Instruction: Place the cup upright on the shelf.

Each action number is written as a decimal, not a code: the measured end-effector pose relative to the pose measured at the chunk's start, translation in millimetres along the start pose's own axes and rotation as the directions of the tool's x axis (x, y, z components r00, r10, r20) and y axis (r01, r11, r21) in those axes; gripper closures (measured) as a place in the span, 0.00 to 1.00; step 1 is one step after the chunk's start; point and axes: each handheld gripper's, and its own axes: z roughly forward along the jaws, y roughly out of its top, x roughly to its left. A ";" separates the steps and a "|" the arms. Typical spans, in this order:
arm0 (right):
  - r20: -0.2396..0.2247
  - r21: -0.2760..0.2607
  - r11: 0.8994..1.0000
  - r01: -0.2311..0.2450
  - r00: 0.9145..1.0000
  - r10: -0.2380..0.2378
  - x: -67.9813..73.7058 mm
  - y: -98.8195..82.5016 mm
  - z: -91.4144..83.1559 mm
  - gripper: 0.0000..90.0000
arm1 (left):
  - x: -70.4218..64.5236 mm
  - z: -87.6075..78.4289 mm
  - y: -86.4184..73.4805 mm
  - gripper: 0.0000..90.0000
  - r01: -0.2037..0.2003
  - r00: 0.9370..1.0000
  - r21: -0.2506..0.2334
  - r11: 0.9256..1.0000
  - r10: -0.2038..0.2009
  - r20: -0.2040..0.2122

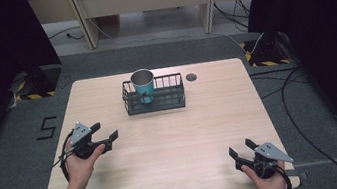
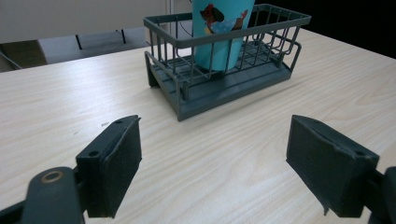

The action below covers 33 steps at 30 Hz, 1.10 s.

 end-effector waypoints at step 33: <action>0.002 0.000 1.000 0.008 1.000 -0.008 0.8 -0.3 0.5 0.30 | 19.7 -36.3 -41.6 0.20 0.043 0.998 0.041 0.998 -0.041 -0.040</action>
